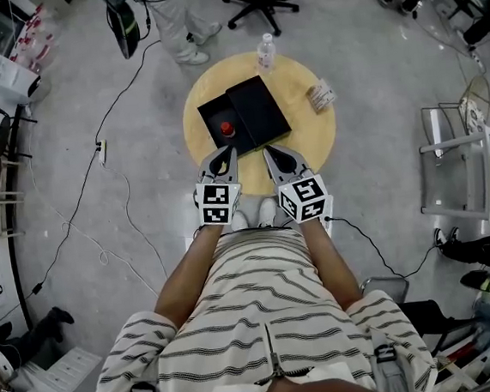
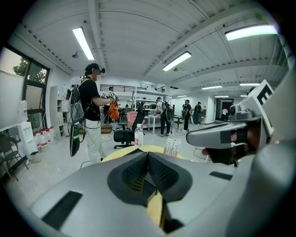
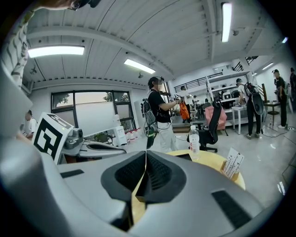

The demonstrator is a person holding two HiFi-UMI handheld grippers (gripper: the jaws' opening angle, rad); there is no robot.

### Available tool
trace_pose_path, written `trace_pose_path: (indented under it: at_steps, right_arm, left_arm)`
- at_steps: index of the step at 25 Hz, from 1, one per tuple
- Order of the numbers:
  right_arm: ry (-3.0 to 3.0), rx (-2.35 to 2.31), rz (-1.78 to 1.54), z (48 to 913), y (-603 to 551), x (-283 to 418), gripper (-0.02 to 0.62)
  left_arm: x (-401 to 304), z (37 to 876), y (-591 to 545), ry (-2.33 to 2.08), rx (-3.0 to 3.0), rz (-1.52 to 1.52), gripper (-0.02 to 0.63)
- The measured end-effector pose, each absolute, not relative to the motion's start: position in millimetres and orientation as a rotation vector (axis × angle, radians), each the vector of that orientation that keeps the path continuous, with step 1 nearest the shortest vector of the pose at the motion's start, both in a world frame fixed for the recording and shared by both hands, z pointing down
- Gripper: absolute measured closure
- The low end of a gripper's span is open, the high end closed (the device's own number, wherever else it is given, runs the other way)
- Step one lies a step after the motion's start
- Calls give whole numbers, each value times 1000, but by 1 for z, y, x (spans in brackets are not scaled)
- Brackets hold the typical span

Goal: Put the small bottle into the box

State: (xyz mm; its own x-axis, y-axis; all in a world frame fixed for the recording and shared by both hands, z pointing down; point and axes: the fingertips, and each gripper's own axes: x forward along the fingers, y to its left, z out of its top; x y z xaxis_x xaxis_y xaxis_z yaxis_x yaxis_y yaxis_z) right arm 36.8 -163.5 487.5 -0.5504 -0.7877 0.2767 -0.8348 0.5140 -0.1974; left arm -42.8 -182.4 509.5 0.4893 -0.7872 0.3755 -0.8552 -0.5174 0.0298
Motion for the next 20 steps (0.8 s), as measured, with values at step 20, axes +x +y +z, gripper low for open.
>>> trace_pose_path:
  at_steps: [20]
  right_arm:
    - [-2587,1432,453,484,-164,40,575]
  left_arm:
    - [-45,502,-181,-1427,2556,424,583]
